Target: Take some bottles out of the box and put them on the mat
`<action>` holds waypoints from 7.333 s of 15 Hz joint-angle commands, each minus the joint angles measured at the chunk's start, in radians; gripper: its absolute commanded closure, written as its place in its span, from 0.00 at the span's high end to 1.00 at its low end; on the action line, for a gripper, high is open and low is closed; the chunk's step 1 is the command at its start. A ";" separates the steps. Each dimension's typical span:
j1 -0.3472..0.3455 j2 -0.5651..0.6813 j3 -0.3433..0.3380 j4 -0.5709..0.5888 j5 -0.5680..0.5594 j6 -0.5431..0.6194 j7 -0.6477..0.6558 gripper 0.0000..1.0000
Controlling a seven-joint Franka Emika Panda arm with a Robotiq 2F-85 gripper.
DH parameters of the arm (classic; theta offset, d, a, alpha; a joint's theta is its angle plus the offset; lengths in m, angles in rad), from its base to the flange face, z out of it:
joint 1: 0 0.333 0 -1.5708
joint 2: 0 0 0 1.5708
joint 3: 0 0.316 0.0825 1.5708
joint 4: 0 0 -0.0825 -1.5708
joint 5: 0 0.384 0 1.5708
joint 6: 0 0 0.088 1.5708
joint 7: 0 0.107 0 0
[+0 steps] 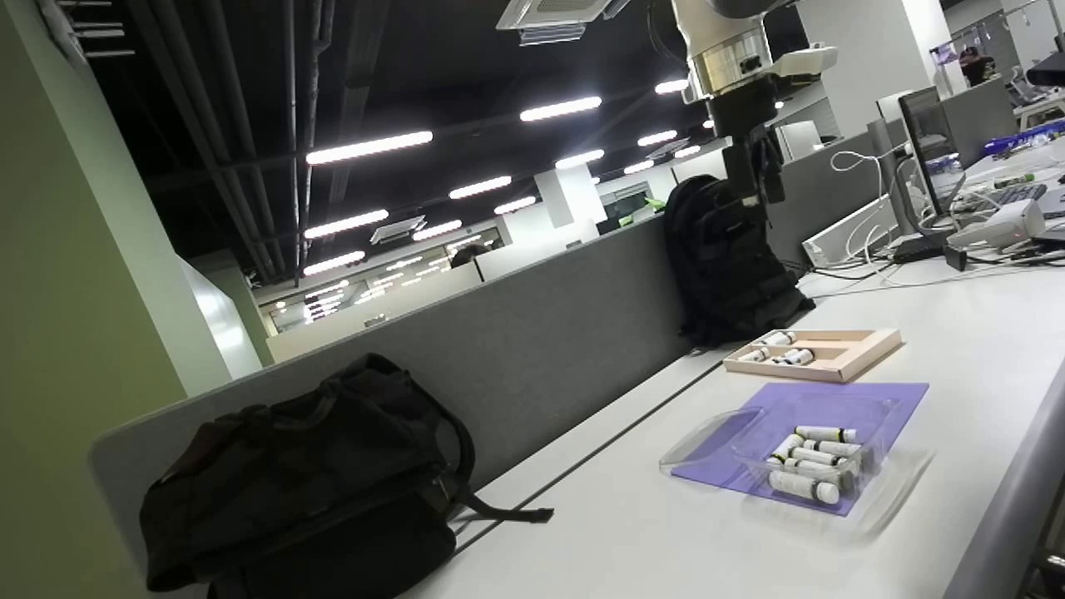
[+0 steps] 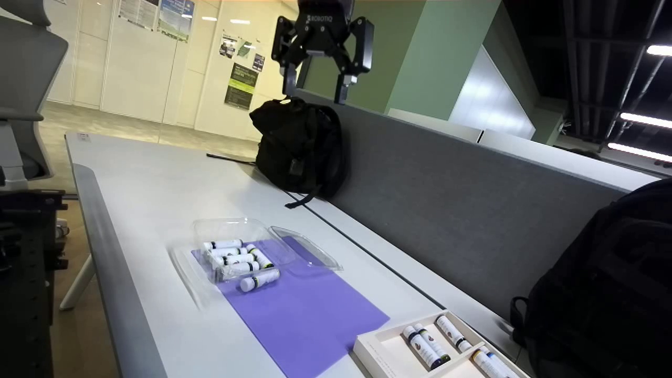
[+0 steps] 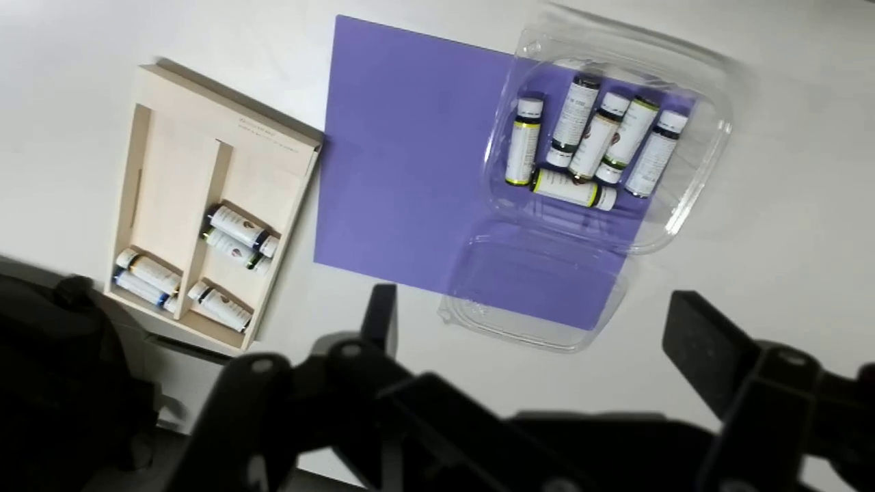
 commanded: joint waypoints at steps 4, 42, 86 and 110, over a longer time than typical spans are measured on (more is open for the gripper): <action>0.048 0.219 0.005 0.124 0.049 -0.003 -0.042 1.00; 0.024 0.976 0.066 0.240 0.127 0.318 -0.032 1.00; -0.056 0.703 -0.018 0.290 0.063 0.011 -0.024 0.00; -0.110 0.973 -0.147 0.243 0.003 0.412 0.038 0.60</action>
